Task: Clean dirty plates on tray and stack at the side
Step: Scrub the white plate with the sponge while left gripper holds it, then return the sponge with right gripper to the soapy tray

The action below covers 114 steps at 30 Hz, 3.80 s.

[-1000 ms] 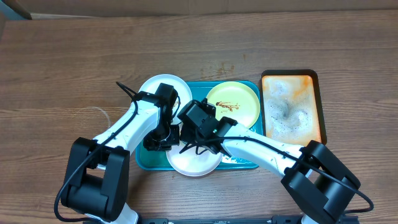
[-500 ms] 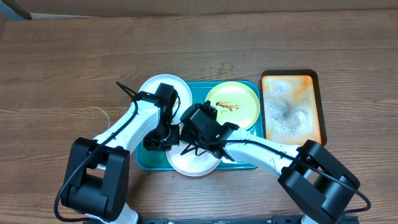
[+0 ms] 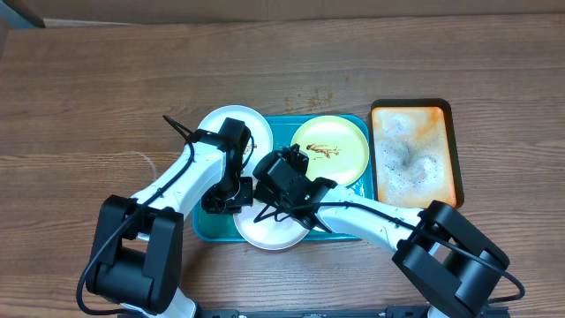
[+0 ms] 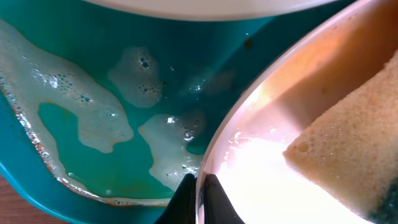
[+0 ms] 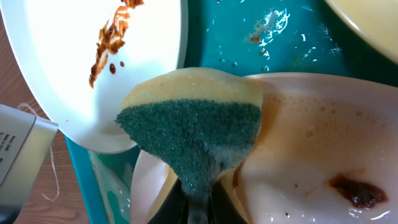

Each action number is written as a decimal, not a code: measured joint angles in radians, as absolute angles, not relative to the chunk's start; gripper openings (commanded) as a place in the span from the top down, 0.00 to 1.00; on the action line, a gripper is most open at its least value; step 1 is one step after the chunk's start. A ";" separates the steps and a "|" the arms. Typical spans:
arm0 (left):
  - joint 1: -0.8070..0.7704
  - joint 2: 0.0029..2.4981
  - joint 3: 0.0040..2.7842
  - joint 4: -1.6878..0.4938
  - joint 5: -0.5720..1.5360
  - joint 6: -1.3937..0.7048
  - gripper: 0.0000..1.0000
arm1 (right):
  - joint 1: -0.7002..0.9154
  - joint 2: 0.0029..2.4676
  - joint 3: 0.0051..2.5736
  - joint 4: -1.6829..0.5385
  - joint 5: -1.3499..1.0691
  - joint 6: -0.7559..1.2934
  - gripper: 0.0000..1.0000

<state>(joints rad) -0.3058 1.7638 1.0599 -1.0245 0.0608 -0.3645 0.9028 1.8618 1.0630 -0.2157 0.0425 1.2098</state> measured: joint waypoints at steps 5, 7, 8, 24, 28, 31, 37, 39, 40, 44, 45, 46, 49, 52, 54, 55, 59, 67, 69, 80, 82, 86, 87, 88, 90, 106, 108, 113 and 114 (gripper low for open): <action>-0.304 1.764 1.060 -1.024 0.046 -0.364 0.96 | 0.903 1.869 1.053 -0.179 0.029 1.231 0.96; -0.296 1.764 1.060 -1.026 0.041 -0.364 0.96 | 0.903 1.876 1.052 -0.154 0.014 1.240 0.96; -0.295 1.764 1.060 -1.026 0.040 -0.364 0.96 | 0.903 1.878 1.051 -0.149 0.008 1.245 0.96; -0.290 1.764 1.059 -1.047 0.039 -0.353 0.96 | 0.940 1.879 1.050 -0.195 -0.018 1.283 0.96; -0.287 1.764 1.057 -1.051 0.037 -0.337 0.96 | 0.946 1.879 1.050 -0.196 -0.019 1.283 0.96; -0.287 1.764 1.057 -1.051 0.037 -0.337 0.96 | 0.946 1.879 1.050 -0.195 -0.018 1.281 0.96; -0.287 1.764 1.057 -1.051 0.037 -0.329 0.96 | 0.945 1.879 1.050 -0.192 -0.019 1.256 0.96; -0.287 1.764 1.057 -1.050 0.038 -0.322 0.96 | 0.943 1.879 1.050 -0.191 -0.033 1.224 0.96; -0.287 1.764 1.057 -1.048 0.038 -0.321 0.96 | 0.943 1.879 1.050 -0.190 -0.042 1.211 0.96; -0.286 1.764 1.057 -1.041 0.039 -0.315 0.96 | 0.940 1.879 1.050 -0.189 -0.106 1.146 0.96; -0.286 1.764 1.057 -1.042 0.038 -0.312 0.96 | 0.940 1.879 1.050 -0.196 -0.125 1.126 0.96; -0.285 1.764 1.057 -1.042 0.038 -0.310 0.96 | 0.940 1.879 1.050 -0.198 -0.133 1.120 0.96; -0.286 1.764 1.057 -1.038 0.044 -0.311 0.96 | 0.944 1.877 1.052 -0.253 -0.184 1.073 0.96; -0.289 1.764 1.057 -1.036 0.070 -0.311 0.96 | 0.946 1.867 1.063 -0.316 -0.181 1.052 0.96; -0.292 1.764 1.057 -1.033 0.079 -0.312 0.96 | 0.943 1.865 1.065 -0.331 -0.179 1.044 0.96; -0.294 1.764 1.057 -1.031 0.083 -0.312 0.96 | 0.938 1.864 1.065 -0.335 -0.181 1.040 0.96; -0.302 1.764 1.058 -1.019 0.102 -0.316 0.96 | 0.907 1.864 1.065 -0.337 -0.184 1.034 0.96; -0.308 1.764 1.058 -1.017 0.121 -0.320 0.96 | 0.801 1.864 1.065 -0.353 -0.191 1.031 0.96; -0.308 1.764 1.058 -1.017 0.122 -0.321 0.96 | 0.778 1.864 1.066 -0.375 -0.204 1.030 0.96; -0.310 1.764 1.058 -1.021 0.146 -0.322 0.96 | 0.753 1.842 1.111 -0.688 -0.211 0.921 0.96; -0.313 1.764 1.058 -1.023 0.147 -0.322 0.96 | 0.746 1.838 1.113 -0.720 -0.210 0.880 0.96; -0.315 1.764 1.058 -1.024 0.150 -0.322 0.96 | 0.726 1.837 1.121 -0.758 -0.217 0.790 0.96; -0.315 1.764 1.058 -1.024 0.150 -0.322 0.96 | 0.722 1.837 1.128 -0.780 -0.208 0.773 0.96; -0.315 1.764 1.058 -1.024 0.150 -0.322 0.96 | 0.719 1.838 1.134 -0.797 -0.199 0.761 0.96; -0.315 1.764 1.058 -1.024 0.151 -0.322 0.96 | 0.715 1.842 1.153 -0.854 -0.160 0.730 0.96; -0.315 1.758 1.059 -1.024 0.115 -0.368 0.96 | 0.704 1.692 1.274 -0.958 0.013 0.604 0.96; -0.315 1.748 1.059 -1.025 0.111 -0.368 0.96 | 0.691 1.627 1.282 -0.960 0.024 0.601 0.96; -0.315 1.680 1.059 -1.030 0.078 -0.373 0.96 | 0.594 1.528 1.295 -1.005 0.043 0.601 0.96; -0.315 1.668 1.059 -1.036 0.066 -0.380 0.96 | 0.570 1.526 1.295 -1.020 0.046 0.601 0.96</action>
<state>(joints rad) -0.3145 1.6680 1.0592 -1.0363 0.0658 -0.3801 0.5701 1.5265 1.2949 -1.0203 0.0456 0.6006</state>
